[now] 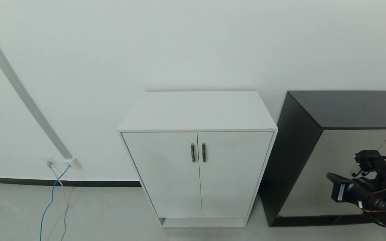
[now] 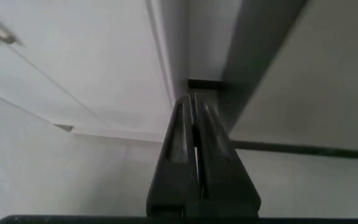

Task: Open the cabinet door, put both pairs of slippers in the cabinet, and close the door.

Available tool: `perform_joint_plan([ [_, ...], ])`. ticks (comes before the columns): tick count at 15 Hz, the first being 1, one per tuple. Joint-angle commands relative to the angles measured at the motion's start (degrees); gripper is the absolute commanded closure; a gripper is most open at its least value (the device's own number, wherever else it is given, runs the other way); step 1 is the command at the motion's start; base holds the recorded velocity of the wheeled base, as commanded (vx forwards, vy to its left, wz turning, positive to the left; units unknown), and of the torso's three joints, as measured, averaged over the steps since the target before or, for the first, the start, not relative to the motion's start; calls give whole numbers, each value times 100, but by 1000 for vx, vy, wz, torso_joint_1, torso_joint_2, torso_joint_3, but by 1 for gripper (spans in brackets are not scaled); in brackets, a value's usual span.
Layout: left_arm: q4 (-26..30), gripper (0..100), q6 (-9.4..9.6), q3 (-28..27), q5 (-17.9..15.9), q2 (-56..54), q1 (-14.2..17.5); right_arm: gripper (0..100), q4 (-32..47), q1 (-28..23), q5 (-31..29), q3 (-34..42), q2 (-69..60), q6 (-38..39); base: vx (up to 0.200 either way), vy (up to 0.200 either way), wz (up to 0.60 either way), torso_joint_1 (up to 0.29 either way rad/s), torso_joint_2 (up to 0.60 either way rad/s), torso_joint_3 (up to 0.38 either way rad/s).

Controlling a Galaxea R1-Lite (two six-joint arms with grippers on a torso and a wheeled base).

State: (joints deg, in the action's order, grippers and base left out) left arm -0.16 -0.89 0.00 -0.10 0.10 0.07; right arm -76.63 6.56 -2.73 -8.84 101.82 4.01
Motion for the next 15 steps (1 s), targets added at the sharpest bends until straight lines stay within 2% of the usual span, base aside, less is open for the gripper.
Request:
perform_joint_plan([
  [1, -2, 100, 1, 0, 1, -1, 1, 100, -1, -208, 1, 286, -408, -6, 0, 0, 0, 0, 0, 0],
  [7, -2, 100, 1, 0, 1, -1, 1, 100, 148, -691, 9, 884, -1419, -331, 0, 0, 0, 0, 0, 0],
  [15, -2, 100, 1, 0, 1, -1, 1, 100, 2267, -761, 255, 884, -3352, -304, 0, 0, 0, 0, 0, 0],
])
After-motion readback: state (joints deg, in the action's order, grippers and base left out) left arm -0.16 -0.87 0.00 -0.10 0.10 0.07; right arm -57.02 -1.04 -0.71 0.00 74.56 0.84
